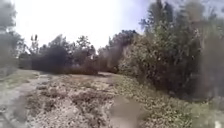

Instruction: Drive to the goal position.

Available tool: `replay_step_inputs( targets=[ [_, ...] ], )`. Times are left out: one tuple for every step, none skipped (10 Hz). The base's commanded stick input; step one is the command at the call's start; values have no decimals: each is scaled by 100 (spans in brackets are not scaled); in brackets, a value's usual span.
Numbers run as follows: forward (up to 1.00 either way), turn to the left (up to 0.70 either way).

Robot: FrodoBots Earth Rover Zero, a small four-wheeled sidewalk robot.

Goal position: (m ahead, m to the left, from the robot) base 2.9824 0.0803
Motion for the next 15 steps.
replay_step_inputs(
  targets=[
    [85,0],
    [85,0],
    [85,0],
    [85,0],
    [85,0],
    [85,0],
    [85,0],
    [85,0],
    [85,0],
    [85,0],
    [85,0],
    [85,0],
    [85,0],
    [85,0],
    [85,0]
  ],
)
